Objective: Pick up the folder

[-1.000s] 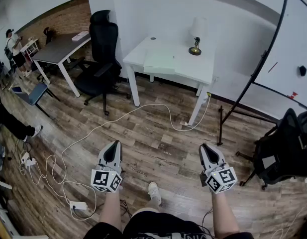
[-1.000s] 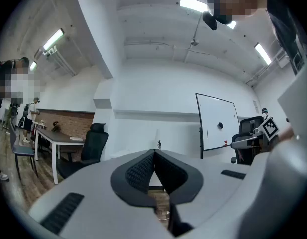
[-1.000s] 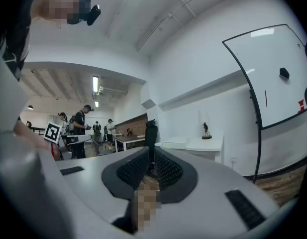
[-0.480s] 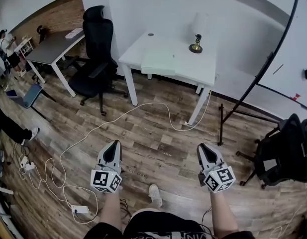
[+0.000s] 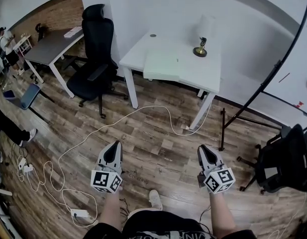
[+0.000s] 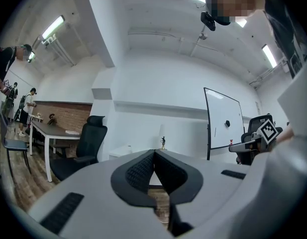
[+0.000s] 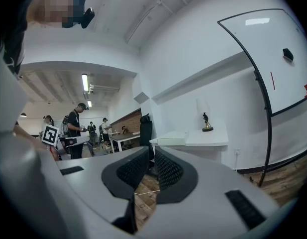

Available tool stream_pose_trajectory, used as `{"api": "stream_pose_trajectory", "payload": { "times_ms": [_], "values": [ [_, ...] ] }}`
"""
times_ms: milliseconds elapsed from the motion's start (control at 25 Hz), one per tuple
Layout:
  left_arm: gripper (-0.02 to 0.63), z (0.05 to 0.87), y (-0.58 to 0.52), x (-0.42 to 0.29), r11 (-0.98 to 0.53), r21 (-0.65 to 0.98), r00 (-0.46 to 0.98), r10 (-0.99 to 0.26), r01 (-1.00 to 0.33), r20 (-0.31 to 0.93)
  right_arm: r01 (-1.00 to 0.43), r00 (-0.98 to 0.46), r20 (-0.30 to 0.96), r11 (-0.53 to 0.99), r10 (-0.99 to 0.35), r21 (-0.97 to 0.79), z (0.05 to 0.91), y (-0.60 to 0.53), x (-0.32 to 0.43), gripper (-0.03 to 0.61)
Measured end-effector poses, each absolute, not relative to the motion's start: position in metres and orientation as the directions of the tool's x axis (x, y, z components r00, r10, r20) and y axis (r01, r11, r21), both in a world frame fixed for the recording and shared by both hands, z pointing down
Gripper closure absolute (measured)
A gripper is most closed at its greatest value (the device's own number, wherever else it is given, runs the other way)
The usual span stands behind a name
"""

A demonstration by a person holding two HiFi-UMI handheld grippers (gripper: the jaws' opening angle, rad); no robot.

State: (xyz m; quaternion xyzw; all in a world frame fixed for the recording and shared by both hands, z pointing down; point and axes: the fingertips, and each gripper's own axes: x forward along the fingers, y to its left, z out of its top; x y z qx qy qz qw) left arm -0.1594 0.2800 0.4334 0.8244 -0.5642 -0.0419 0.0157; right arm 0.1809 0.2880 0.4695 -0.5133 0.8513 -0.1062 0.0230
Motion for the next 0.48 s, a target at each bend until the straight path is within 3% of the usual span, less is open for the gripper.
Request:
{"api": "stream_pose_trajectory", "payload": {
  "times_ms": [480],
  "values": [
    [0.6,0.436,0.238,-0.163,-0.38,0.076,0.378,-0.925,-0.922,-0.044,-0.862,-0.463,0.068,0.43,-0.884,-0.269,0.484,0.241,0.167,0.531]
  ]
}}
